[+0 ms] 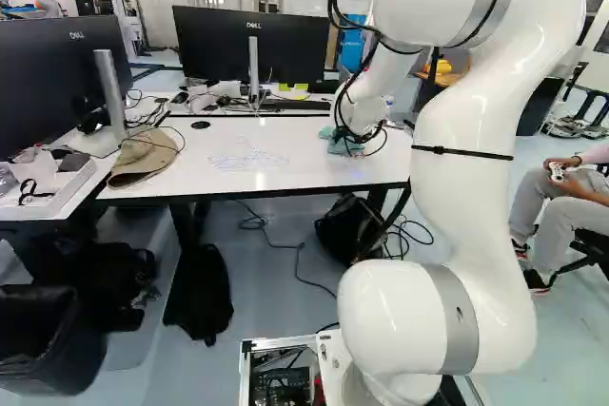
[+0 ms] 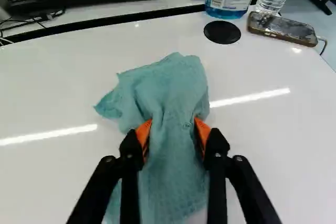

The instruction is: Clean the table with the green towel

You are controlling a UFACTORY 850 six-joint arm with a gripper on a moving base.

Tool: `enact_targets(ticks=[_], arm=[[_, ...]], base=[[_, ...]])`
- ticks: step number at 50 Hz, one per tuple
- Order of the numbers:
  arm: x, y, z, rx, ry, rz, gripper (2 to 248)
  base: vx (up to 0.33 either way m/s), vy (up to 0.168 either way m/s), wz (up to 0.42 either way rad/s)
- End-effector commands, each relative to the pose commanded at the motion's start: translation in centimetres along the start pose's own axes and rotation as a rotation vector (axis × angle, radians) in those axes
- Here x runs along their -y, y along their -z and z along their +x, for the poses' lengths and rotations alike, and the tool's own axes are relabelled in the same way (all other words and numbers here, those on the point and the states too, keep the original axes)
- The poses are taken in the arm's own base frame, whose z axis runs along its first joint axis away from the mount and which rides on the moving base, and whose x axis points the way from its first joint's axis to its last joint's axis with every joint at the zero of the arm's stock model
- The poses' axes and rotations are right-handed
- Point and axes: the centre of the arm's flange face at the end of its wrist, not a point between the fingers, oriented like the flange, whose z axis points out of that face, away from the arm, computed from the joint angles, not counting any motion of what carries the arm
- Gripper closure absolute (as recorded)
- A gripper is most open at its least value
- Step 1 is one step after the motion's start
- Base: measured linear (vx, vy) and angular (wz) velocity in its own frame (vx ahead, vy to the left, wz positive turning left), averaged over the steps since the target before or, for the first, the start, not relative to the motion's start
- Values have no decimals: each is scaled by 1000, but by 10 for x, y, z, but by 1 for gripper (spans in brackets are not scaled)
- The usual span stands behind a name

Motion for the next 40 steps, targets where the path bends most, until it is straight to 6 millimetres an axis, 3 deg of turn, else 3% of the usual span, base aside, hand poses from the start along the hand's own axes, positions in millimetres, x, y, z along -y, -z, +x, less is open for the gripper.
enact_targets(ticks=[1,2,6,7,12,13,40], arm=[[0,0,0,0,0,0,117],[0,0,0,0,0,0,150],[0,0,0,0,0,0,150],[0,0,0,0,0,0,183],[0,0,0,0,0,0,183],[0,0,0,0,0,0,199],[1,22,15,-41,1,1,199]], base=[[0,0,0],[0,0,0],[0,0,0],[0,0,0],[0,0,0],[0,0,0],[0,0,0]])
